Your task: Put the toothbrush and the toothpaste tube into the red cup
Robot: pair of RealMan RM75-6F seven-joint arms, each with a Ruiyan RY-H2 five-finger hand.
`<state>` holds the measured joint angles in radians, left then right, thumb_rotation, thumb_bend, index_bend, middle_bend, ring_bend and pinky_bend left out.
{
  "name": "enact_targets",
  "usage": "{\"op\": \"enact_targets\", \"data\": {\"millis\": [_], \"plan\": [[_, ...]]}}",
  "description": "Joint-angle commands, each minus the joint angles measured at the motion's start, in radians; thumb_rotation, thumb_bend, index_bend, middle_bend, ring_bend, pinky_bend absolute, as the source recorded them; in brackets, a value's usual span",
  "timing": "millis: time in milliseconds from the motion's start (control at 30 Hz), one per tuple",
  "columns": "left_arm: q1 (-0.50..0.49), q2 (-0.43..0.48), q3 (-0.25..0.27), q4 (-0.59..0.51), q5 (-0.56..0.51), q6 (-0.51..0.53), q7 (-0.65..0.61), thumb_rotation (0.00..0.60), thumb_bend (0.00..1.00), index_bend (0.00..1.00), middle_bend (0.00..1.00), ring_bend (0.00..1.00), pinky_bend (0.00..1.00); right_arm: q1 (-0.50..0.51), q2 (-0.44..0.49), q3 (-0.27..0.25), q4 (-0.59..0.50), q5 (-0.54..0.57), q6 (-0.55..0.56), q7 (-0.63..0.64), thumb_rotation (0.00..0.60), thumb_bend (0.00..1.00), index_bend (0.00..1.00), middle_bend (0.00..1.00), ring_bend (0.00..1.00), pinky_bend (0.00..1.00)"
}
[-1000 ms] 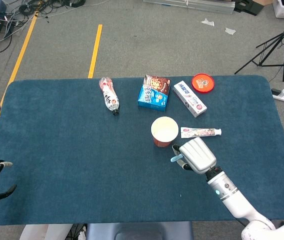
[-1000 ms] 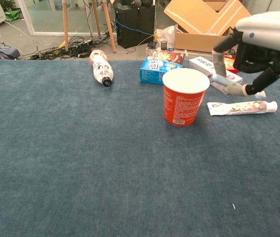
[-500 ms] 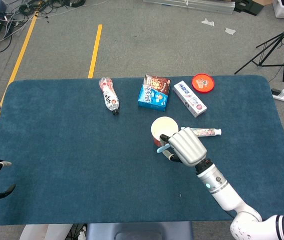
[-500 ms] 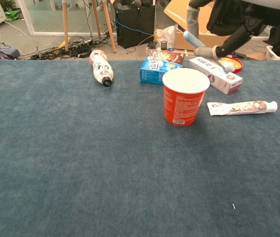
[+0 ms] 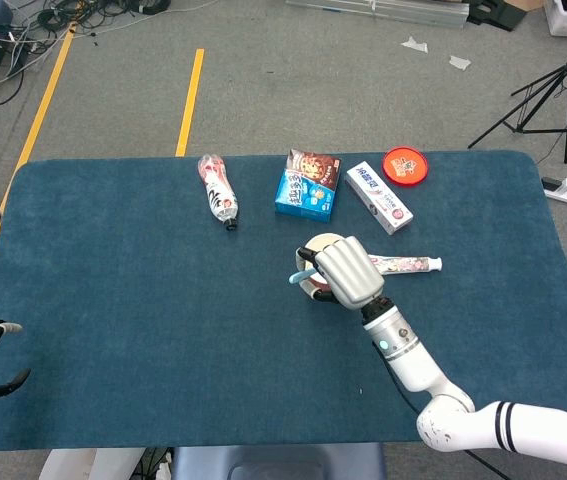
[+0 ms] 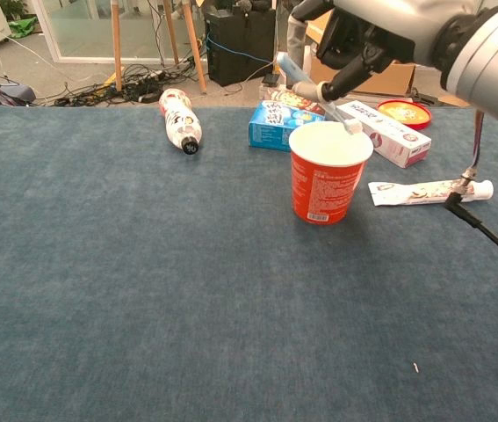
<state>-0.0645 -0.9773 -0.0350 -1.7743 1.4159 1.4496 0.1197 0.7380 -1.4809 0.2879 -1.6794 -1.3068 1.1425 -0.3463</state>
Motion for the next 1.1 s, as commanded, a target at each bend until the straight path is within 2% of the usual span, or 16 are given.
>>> {"op": "enact_targets", "data": {"millis": [33, 267, 400, 733, 1100], "plan": [[0.001, 0.002, 0.001, -0.003, 0.004, 0.001, -0.005, 0.600, 0.17, 0.32, 0.31, 0.21, 0.27, 0.019, -0.067, 0.005, 0.096, 0.009, -0.002, 0.065, 0.600, 0.25, 0.65, 1.00, 1.00, 1.00], [0.002, 0.008, 0.003, -0.002, 0.009, 0.003, -0.020, 0.600, 0.17, 0.32, 0.31, 0.21, 0.27, 0.020, -0.127, -0.008, 0.221, 0.019, -0.016, 0.151, 0.600, 0.25, 0.65, 1.00, 1.00, 1.00], [0.002, 0.008, 0.004, -0.003, 0.013, 0.005, -0.020, 0.600, 0.17, 0.32, 0.31, 0.21, 0.27, 0.017, -0.135, -0.013, 0.251, 0.024, -0.020, 0.164, 0.600, 0.25, 0.65, 1.00, 1.00, 1.00], [0.002, 0.003, 0.005, -0.004, 0.012, 0.004, -0.008, 0.600, 0.17, 0.32, 0.31, 0.21, 0.27, 0.001, -0.117, -0.023, 0.269, 0.079, -0.062, 0.173, 0.600, 0.21, 0.64, 1.00, 1.00, 1.00], [0.001, 0.000, 0.005, -0.003, 0.010, 0.003, 0.000, 0.600, 0.17, 0.32, 0.31, 0.21, 0.27, -0.003, -0.109, -0.024, 0.263, 0.083, -0.069, 0.178, 0.600, 0.14, 0.51, 1.00, 1.00, 1.00]]}}
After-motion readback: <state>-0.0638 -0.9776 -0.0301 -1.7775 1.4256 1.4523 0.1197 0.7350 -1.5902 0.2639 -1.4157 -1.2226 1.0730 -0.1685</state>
